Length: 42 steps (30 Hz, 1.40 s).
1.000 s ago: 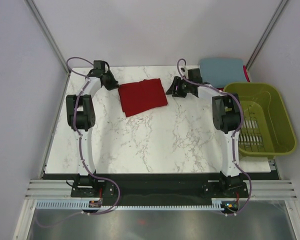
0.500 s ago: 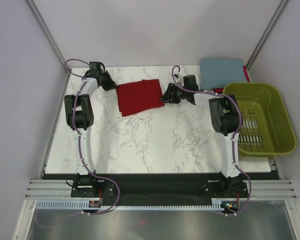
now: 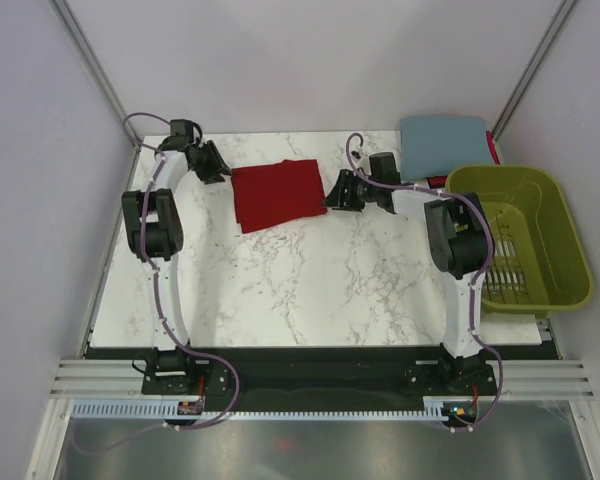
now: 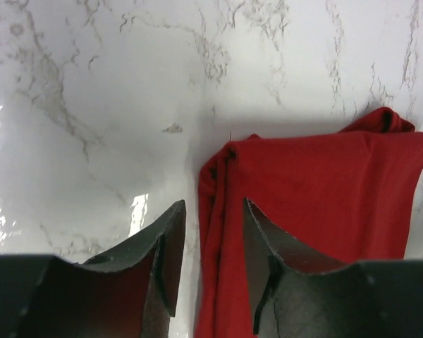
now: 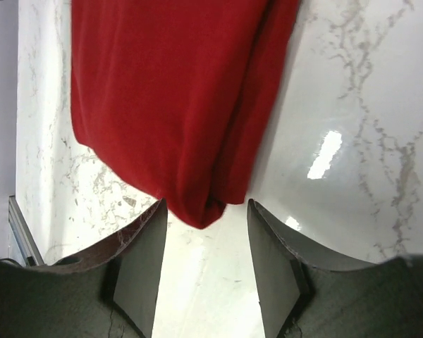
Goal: Fold and stack the t-shirts
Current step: Fold the tshirt
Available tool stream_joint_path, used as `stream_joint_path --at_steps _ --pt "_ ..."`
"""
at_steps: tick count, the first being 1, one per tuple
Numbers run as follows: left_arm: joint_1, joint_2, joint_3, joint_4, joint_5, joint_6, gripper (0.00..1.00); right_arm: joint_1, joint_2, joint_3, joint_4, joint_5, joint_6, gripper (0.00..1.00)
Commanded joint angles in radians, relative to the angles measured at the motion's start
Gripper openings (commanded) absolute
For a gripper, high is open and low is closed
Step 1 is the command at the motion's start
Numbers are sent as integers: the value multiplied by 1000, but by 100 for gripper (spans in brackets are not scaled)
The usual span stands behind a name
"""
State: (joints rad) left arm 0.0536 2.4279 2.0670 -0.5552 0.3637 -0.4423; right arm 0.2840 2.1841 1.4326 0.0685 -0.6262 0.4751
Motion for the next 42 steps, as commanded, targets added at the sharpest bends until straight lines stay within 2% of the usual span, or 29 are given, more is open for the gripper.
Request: stream_joint_path --at_steps 1,3,8,12,16,31,34,35,37,38,39,41,42 --pt "5 -174 -29 -103 -37 71 44 24 -86 -1 10 0 -18 57" --pt "5 -231 -100 -114 -42 60 44 29 -84 6 8 -1 -23 58" --pt "-40 -432 -418 -55 -43 51 46 38 -43 58 -1 -6 -32 59" --pt "-112 -486 -559 -14 18 51 49 38 -21 95 -44 11 -64 58" --pt "-138 -497 -669 38 8 34 49 38 -15 107 -64 23 -95 58" --pt "-172 -408 -683 57 -166 50 52 46 74 138 -65 -1 -87 57" --pt "-169 -374 -653 43 -175 60 49 46 86 134 -65 -10 -82 54" --pt "-170 -359 -650 43 -175 62 46 47 86 131 -58 -13 -81 45" --pt "-170 -346 -637 34 -180 63 23 49 80 109 -44 -20 -72 29" --pt "-170 -343 -639 34 -183 65 14 49 75 98 -30 -26 -69 15" --pt "-170 -343 -640 31 -183 68 2 47 68 71 -27 -27 -67 10" --pt "-172 -351 -645 2 -196 79 2 47 34 36 -24 0 -70 0" --pt "-172 -377 -662 -5 -213 83 2 47 -1 -10 -22 14 -72 0"
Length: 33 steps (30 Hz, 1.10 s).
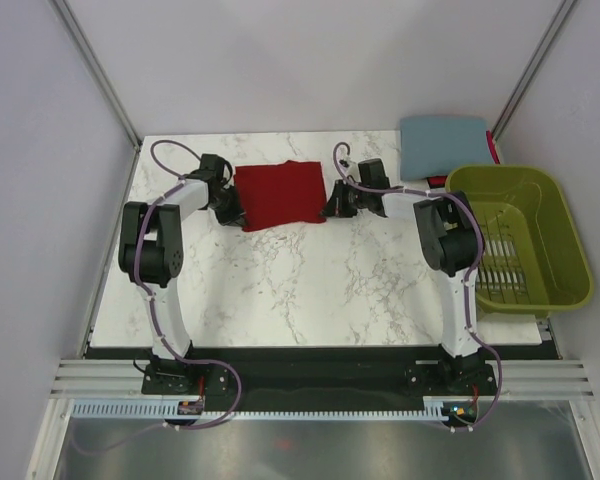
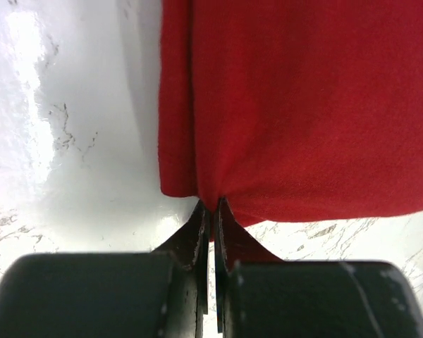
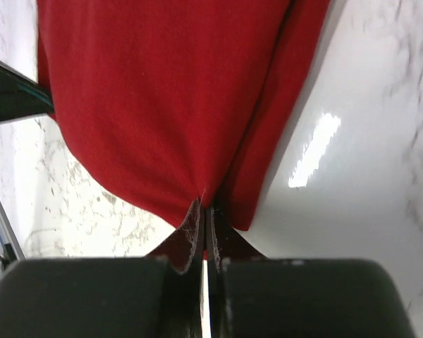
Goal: Fold and stack the t-shirts
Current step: Fold the tshirt
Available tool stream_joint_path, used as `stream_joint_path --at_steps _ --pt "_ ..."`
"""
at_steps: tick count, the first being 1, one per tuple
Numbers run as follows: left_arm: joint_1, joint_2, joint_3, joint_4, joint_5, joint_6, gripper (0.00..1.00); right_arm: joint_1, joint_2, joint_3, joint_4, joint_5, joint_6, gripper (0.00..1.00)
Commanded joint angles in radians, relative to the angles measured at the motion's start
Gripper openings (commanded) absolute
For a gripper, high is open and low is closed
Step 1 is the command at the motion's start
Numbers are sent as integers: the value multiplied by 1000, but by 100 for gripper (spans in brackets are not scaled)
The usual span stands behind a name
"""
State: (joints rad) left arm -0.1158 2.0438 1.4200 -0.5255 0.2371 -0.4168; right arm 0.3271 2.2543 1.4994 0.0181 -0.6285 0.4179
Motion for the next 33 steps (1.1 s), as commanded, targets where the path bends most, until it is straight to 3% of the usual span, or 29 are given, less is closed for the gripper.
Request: stream_joint_path --at_steps 1,9,14,17,20,23,26,27,29,31,33 --pt "-2 -8 -26 -37 -99 62 2 4 -91 -103 32 29 -14 0" --pt "-7 -192 -179 -85 -183 107 2 16 -326 -428 117 128 30 0" --pt "-42 -258 -246 -100 -177 99 2 61 -392 -530 134 145 35 1" --pt "-53 -281 -274 -131 -177 101 21 87 -407 -550 117 164 47 16" --pt "-53 -322 -296 -140 -274 81 21 93 -436 -558 73 182 68 28" --pt "-50 -379 -260 -168 -340 81 34 95 -489 -558 -4 210 75 39" --pt "-47 -407 -176 -183 -351 88 35 95 -568 -556 -72 236 90 46" --pt "-47 -409 -130 -177 -270 88 34 99 -606 -551 -72 231 97 45" --pt "-47 -392 -86 -147 -153 76 34 116 -616 -516 -90 227 110 33" --pt "-47 -337 -15 -127 -7 44 34 157 -578 -427 -98 191 117 16" --pt "-48 -281 58 -108 97 24 33 194 -506 -337 -92 133 127 9"
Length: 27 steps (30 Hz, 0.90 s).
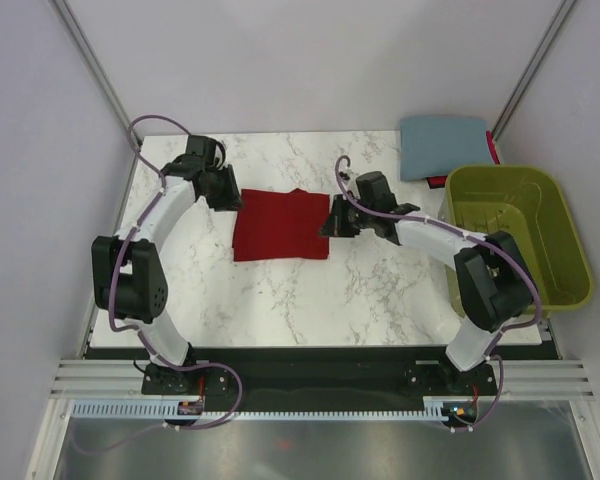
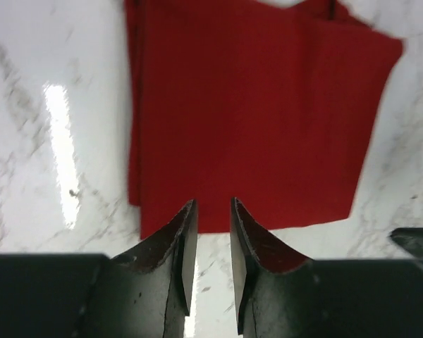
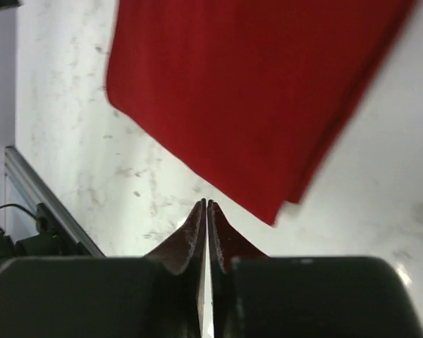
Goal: Fold and stack the t-shirts
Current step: Fold the tshirt
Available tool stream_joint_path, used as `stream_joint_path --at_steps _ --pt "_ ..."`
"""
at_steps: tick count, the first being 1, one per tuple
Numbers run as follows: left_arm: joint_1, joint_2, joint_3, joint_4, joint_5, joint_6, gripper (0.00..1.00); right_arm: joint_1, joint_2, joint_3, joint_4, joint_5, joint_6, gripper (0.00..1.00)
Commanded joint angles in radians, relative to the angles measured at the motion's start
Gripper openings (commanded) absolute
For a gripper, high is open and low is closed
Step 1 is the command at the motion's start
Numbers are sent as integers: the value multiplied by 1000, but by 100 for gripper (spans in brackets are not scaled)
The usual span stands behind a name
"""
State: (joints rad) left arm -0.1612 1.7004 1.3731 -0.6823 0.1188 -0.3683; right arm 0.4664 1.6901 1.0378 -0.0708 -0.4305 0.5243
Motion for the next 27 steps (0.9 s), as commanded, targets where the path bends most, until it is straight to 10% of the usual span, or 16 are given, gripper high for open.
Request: stream_joint_path --at_steps 1,15,27 --pt "-3 120 130 52 235 -35 32 66 83 154 -4 -76 23 6" --pt "37 412 287 4 -47 -14 26 112 506 401 -12 -94 -27 2" --pt "2 202 274 -13 10 -11 31 129 328 393 3 -145 28 4"
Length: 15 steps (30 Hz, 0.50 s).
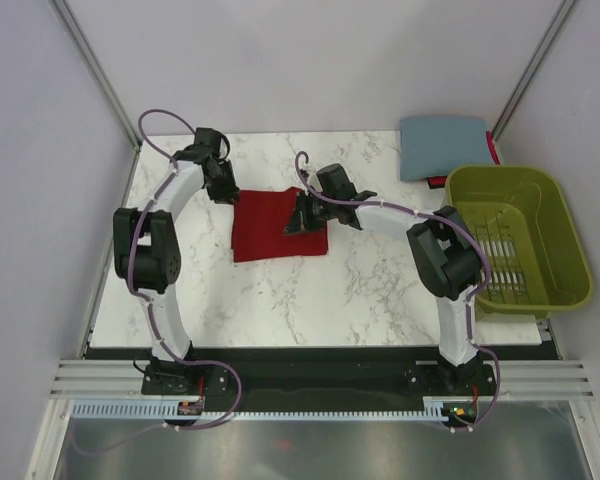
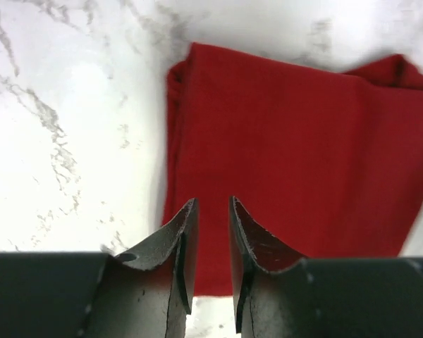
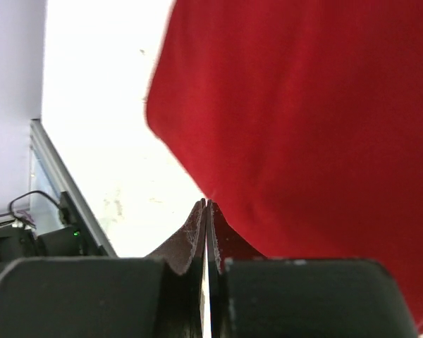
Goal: Fold and stack the t-shirts
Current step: Fold the tshirt
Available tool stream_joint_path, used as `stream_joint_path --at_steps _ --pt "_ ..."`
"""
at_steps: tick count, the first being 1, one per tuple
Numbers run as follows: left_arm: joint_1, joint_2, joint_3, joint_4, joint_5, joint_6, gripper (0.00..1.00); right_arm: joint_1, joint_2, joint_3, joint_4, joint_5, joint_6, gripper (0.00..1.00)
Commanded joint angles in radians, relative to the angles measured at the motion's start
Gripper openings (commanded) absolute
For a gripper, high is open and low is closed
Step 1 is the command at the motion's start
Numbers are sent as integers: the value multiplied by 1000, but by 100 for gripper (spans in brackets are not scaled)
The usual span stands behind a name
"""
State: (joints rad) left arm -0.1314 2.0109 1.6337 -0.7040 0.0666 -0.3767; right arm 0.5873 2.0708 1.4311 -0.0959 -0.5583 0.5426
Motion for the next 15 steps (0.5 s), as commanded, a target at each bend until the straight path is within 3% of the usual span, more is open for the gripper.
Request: stream_joint_path --at_steps 1,6,11,15 --pt "-36 -116 3 12 84 -8 31 8 -41 -3 33 -15 8 4" --pt "-86 -175 -201 141 291 -62 32 5 58 -69 76 -6 -12 3" --pt "-116 -169 -415 258 279 -106 31 -9 141 -87 90 -21 -4 2" --pt "-117 -153 -452 265 253 -100 29 -7 33 -92 72 -19 -15 4"
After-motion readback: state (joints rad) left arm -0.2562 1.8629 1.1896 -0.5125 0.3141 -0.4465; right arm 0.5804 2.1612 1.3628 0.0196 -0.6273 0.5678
